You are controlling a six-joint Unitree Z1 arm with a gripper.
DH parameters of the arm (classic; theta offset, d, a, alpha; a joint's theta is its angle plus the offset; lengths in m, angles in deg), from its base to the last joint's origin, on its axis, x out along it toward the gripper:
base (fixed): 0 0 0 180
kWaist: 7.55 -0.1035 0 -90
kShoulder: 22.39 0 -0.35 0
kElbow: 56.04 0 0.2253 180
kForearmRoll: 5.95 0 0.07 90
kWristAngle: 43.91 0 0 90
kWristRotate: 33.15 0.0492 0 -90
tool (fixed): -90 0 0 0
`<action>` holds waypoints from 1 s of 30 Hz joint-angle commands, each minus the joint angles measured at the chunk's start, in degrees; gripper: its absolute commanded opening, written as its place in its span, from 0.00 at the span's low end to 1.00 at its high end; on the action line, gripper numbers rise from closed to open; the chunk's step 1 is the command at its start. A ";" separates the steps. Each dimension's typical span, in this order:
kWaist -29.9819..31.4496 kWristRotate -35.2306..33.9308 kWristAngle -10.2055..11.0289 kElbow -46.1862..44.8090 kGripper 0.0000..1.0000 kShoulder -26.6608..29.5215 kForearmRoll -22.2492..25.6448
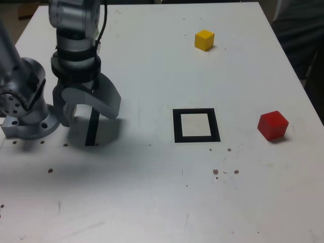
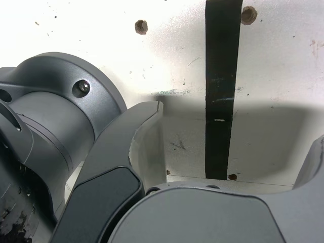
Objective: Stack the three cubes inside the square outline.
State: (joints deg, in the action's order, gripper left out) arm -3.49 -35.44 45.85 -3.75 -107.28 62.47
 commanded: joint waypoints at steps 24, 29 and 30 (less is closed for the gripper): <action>-0.09 0.29 0.16 1.99 1.00 -0.35 1.28; -0.08 1.00 0.08 3.19 1.00 -1.18 1.47; -0.09 1.19 0.10 3.50 1.00 -1.45 1.50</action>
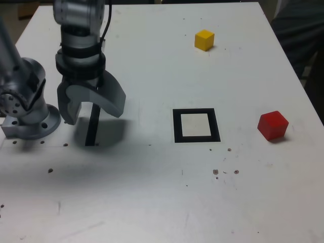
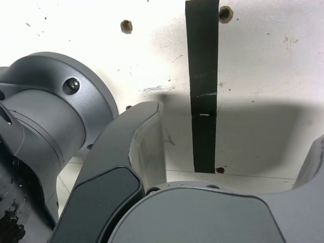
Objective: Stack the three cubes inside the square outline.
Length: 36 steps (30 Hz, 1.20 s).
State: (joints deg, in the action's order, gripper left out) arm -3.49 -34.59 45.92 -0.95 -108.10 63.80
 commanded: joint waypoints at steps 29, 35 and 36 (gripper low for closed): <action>2.27 6.64 3.34 25.48 1.00 -13.17 11.85; 2.28 9.46 3.37 32.01 1.00 -16.43 15.15; 2.34 9.92 3.47 33.03 1.00 -16.96 15.67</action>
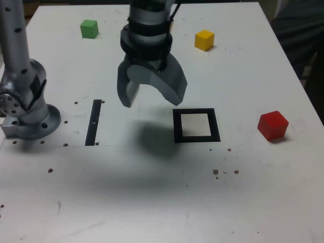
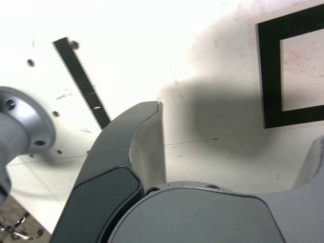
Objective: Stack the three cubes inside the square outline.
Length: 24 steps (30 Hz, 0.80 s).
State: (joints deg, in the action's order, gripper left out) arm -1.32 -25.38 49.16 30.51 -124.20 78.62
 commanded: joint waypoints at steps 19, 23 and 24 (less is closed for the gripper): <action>3.96 9.47 2.36 25.98 1.00 -13.02 10.61; 3.96 12.44 2.94 30.54 1.00 -15.46 11.00; 3.96 13.15 3.19 31.62 1.00 -15.98 11.07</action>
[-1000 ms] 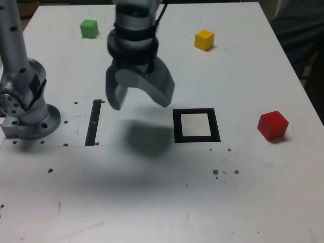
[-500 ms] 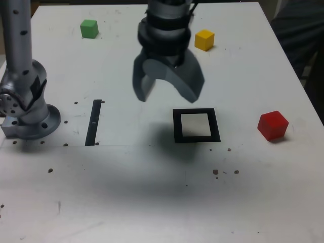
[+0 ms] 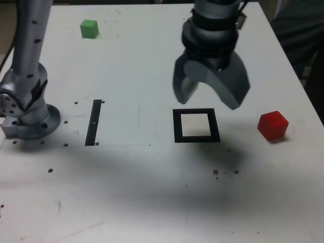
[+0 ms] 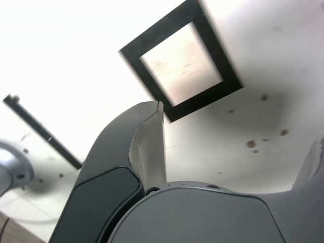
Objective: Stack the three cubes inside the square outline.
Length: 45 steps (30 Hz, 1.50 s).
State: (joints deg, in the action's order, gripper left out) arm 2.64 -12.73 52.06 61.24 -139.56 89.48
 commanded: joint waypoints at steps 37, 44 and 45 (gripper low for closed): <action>0.09 30.07 5.54 24.23 1.00 -15.51 3.26; 0.09 31.90 6.53 26.47 0.99 -17.56 3.41; 0.09 31.98 6.57 26.89 0.99 -18.05 3.49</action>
State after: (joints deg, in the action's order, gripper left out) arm 2.72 19.09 58.56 87.58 -156.94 92.80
